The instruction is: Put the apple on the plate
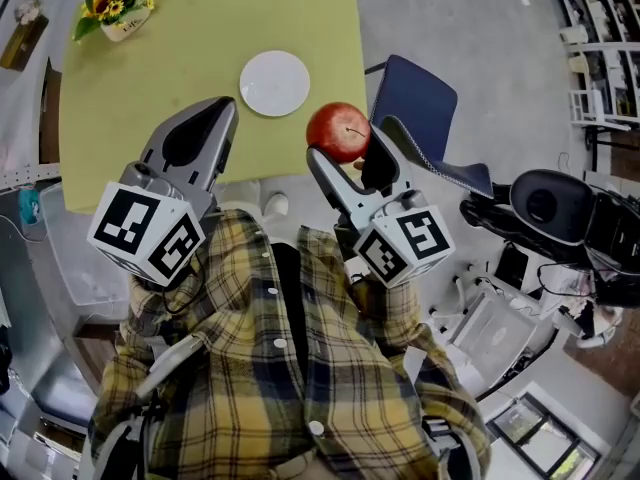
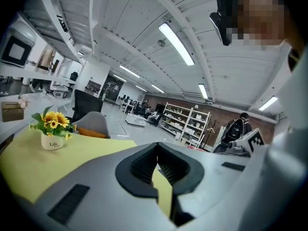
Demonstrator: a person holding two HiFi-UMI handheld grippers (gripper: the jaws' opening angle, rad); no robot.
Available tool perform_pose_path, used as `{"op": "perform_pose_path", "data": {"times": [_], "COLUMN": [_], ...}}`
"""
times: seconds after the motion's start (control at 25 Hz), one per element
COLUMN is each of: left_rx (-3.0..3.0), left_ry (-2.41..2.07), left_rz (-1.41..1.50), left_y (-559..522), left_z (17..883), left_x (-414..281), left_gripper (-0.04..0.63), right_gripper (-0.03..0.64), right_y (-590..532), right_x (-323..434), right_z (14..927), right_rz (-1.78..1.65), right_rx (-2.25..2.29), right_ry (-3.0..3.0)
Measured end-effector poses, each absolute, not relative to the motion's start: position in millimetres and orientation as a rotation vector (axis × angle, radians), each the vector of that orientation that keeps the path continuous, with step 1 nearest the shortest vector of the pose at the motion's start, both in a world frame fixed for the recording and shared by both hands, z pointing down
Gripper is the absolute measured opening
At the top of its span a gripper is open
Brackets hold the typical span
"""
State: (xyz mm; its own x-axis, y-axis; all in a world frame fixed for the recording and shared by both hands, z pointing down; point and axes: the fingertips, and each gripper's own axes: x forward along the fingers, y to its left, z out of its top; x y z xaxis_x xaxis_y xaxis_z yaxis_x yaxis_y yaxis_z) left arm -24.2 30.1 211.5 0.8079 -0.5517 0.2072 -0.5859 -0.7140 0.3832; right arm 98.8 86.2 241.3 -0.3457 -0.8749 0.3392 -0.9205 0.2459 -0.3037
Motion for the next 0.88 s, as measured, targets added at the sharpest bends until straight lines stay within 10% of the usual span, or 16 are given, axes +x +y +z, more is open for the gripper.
{"op": "perform_pose_path", "data": {"times": [0.88], "left_rx": [2.548], "left_ry": [-0.733], "left_rz": [0.161], "left_y": [-89], "left_z": [220], "left_x": [-22], "left_gripper": [0.009], "right_gripper": [0.357], "right_y": [-58], "right_x": [82], "right_z": [238], "right_rz": [0.701], "right_rx": [1.731], "right_ry": [-2.359]}}
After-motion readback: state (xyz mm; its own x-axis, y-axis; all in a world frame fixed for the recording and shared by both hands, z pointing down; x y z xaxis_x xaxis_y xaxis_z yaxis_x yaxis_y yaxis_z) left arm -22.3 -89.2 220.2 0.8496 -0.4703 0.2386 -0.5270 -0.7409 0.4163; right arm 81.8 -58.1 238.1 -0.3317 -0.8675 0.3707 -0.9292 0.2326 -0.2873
